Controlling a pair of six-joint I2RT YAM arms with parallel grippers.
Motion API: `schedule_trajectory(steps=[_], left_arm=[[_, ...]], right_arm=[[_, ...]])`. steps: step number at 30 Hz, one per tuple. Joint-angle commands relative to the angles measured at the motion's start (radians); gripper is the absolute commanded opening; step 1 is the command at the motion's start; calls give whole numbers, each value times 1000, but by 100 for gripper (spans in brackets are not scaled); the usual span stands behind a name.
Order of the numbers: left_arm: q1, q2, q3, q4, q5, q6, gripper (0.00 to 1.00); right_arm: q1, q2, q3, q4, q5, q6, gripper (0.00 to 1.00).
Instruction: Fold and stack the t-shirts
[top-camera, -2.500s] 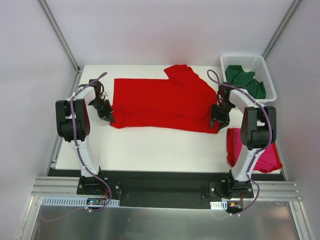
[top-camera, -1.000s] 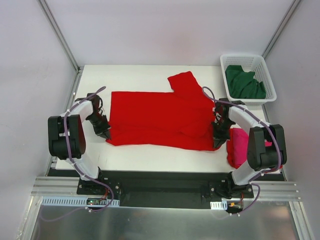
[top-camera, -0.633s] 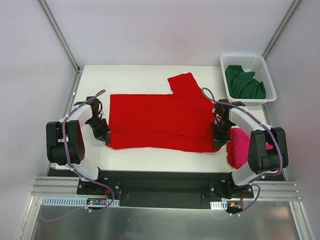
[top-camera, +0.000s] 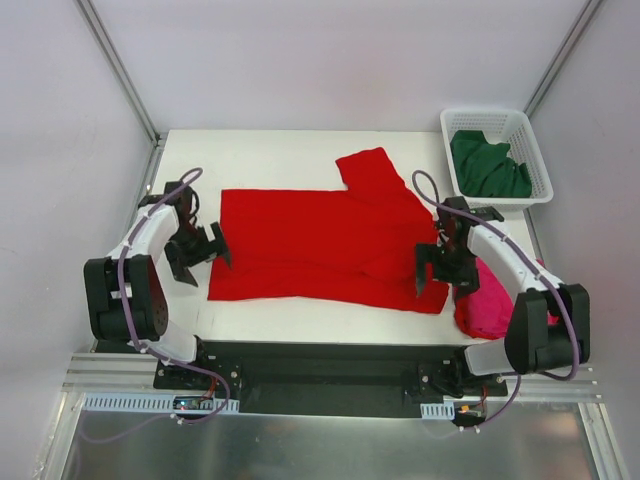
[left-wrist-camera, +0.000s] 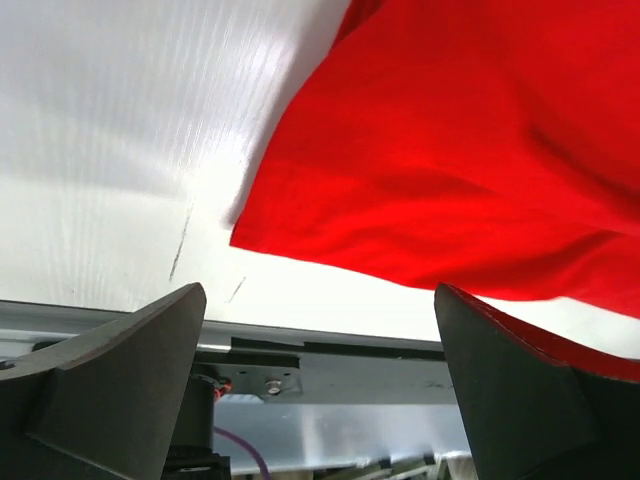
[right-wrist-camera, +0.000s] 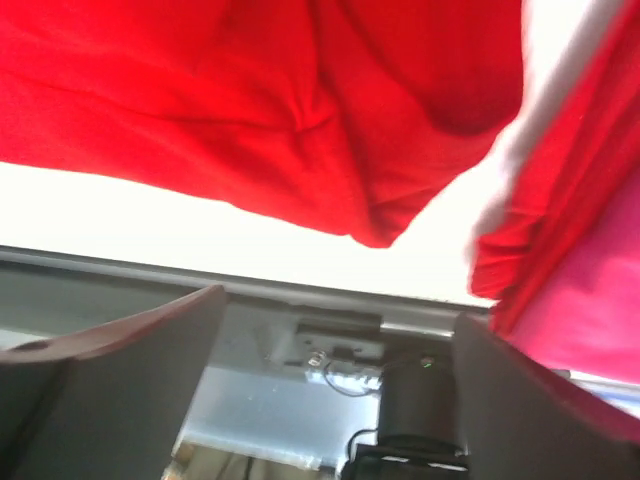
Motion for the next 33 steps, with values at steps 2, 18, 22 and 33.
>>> schedule_trajectory(steps=[2,18,22,33], left_arm=[[3,-70,160,-46,-4,-55,99],[-61,-2,223,35,117,-41,100],[-60,-23,206,35,115,-32,99],[-61,-7,193,35,121,-26,99]], right_arm=[[11,-81,117,22,41,13,96],[118,245,149,335,-57,30,61],[143,275,164,338,-68,74,58],[199,273,212,292,-40,91,44]])
